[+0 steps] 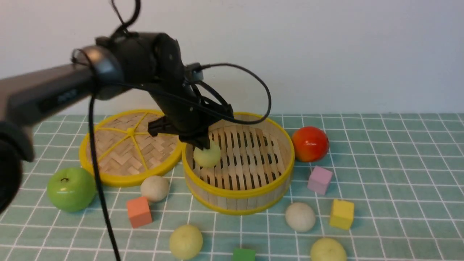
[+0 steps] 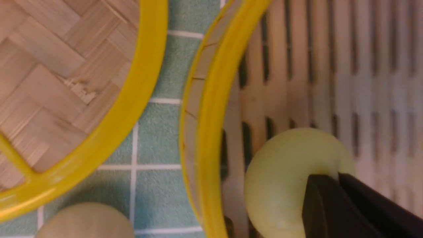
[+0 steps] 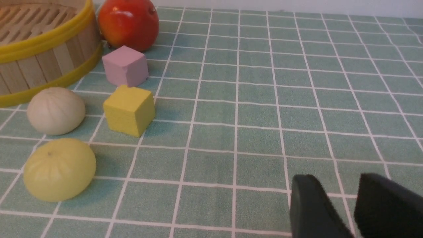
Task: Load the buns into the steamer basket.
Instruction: Use the left arm to put the steamed stuffed bun into the steamer, then use the left arm to grab a steamed stuffed bun
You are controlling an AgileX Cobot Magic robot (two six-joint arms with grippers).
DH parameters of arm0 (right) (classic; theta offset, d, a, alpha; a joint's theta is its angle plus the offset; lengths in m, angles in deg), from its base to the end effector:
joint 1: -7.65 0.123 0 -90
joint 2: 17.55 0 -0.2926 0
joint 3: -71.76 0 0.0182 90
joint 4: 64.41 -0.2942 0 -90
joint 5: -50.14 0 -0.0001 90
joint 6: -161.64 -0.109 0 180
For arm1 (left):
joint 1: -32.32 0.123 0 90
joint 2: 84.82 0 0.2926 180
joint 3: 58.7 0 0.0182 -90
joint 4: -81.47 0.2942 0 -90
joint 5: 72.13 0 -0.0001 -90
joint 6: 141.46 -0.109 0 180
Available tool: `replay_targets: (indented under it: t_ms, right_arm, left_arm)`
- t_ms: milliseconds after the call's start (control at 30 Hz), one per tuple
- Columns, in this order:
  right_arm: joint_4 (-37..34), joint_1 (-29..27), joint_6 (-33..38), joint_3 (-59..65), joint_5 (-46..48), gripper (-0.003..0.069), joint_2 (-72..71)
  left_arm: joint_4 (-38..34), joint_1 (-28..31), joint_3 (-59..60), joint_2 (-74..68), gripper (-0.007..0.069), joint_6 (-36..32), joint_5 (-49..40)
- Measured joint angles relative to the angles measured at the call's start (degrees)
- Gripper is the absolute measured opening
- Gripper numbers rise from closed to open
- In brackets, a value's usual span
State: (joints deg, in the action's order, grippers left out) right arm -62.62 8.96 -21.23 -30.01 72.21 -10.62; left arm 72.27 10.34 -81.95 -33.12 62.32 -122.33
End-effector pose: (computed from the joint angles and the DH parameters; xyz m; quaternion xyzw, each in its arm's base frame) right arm 0.1052 0.0011 0.1689 0.0028 0.8050 0.0083 0.5932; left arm 0.4735 -0.2056 0.1958 -0.0522 0.9729 -0.1486 0.1691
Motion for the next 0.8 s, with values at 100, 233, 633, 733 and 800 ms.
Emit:
replay_targets:
  t_ms: [100, 233, 633, 733, 800]
  right_arm:
    - [0.0, 0.0, 0.0, 0.0, 0.0, 0.0239, 0.0]
    - [0.0, 0.0, 0.0, 0.0, 0.0, 0.0239, 0.0]
    - [0.0, 0.0, 0.0, 0.0, 0.0, 0.0239, 0.0]
    - [0.0, 0.0, 0.0, 0.0, 0.0, 0.0239, 0.0]
    - [0.0, 0.0, 0.0, 0.0, 0.0, 0.0239, 0.0]
  left_arm:
    - [0.0, 0.0, -0.2, -2.2, 0.0013, 1.2, 0.1]
    - [0.9, 0.0, -1.0, -2.7, 0.0104, 3.5, 0.3]
    - [10.2, 0.0, -2.1, 7.9, 0.0454, 4.0, -12.9]
    - [13.9, 0.0, 0.0, 12.5, 0.0449, 5.0, -13.8]
    - [16.0, 0.1, 2.4, 15.0, 0.0440, 6.4, -13.7]
